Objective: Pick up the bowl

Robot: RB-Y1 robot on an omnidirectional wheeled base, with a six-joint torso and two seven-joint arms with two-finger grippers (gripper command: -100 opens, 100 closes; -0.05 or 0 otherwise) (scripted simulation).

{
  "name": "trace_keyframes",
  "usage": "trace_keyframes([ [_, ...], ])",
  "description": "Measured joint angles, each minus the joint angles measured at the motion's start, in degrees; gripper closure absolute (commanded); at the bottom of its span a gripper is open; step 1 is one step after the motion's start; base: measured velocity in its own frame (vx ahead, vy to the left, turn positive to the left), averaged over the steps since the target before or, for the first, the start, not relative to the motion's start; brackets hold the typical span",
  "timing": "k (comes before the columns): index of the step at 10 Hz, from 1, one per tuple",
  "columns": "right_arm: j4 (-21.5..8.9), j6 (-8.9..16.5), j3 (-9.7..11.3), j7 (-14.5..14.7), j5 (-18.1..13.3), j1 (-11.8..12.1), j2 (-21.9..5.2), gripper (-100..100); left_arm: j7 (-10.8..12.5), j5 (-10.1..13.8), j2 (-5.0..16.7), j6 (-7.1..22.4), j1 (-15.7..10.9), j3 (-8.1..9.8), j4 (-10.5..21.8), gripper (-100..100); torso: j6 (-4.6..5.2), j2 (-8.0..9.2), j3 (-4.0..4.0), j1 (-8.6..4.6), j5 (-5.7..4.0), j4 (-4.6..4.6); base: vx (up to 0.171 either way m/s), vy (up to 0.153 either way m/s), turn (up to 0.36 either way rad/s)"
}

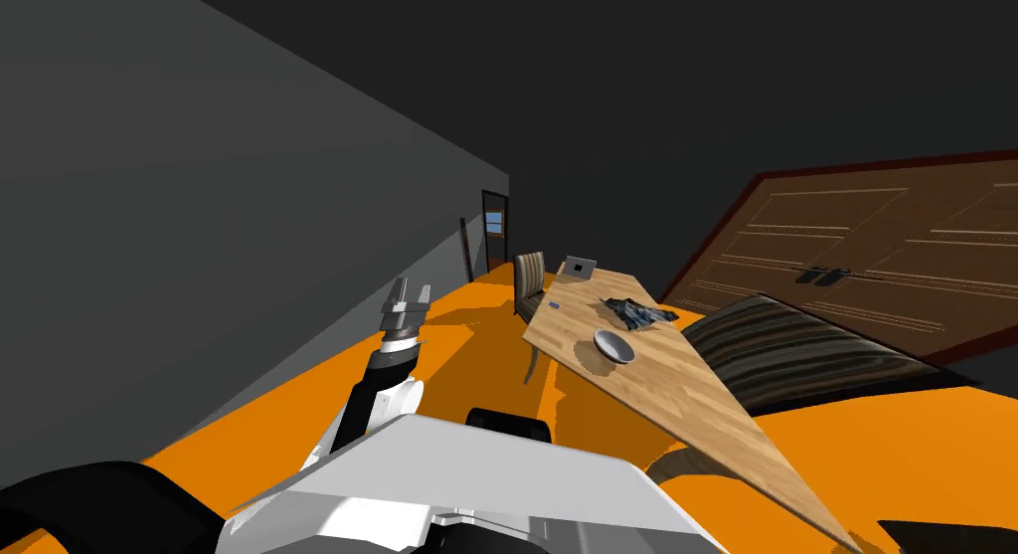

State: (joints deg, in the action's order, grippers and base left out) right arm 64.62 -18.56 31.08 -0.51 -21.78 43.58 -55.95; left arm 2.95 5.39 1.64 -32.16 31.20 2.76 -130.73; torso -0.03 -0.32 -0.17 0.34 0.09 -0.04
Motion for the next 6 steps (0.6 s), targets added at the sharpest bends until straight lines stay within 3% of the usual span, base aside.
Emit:
trace_keyframes([
  [2, 0.1, 2.0, 1.2, 0.9, -1.2, 0.1, -3.8, -100, 0.0, 0.0, 0.0, 0.0, 0.0, 0.0, 0.0, 0, 0.0, 0.08, 0.04, -0.09, 0.0, 0.01, 0.069, 0.063, 0.226],
  [4, -4.2, 1.0, 1.5, 3.1, -2.5, -1.2, -5.3, -100, 0.0, 0.0, 0.0, 0.0, 0.0, 0.01, 0.0, 0, 0.0, 0.09, 0.05, -0.15, -0.03, 0.02, 0.081, 0.056, 0.213],
  [5, -4.4, 0.9, 1.8, 3.4, -2.8, -1.4, -6.7, -100, 0.0, 0.0, 0.0, 0.0, 0.0, 0.01, 0.0, 0, 0.08, 0.14, 0.07, -0.16, -0.03, 0.02, 0.087, 0.047, 0.219],
  [6, -6.6, 0.6, 2.3, 4.0, -3.5, -2.5, -8.0, -100, 0.0, 0.0, 0.0, 0.0, 0.0, 0.01, 0.0, 0, 0.02, 0.09, 0.05, -0.18, -0.03, 0.02, 0.128, 0.085, 0.428],
])
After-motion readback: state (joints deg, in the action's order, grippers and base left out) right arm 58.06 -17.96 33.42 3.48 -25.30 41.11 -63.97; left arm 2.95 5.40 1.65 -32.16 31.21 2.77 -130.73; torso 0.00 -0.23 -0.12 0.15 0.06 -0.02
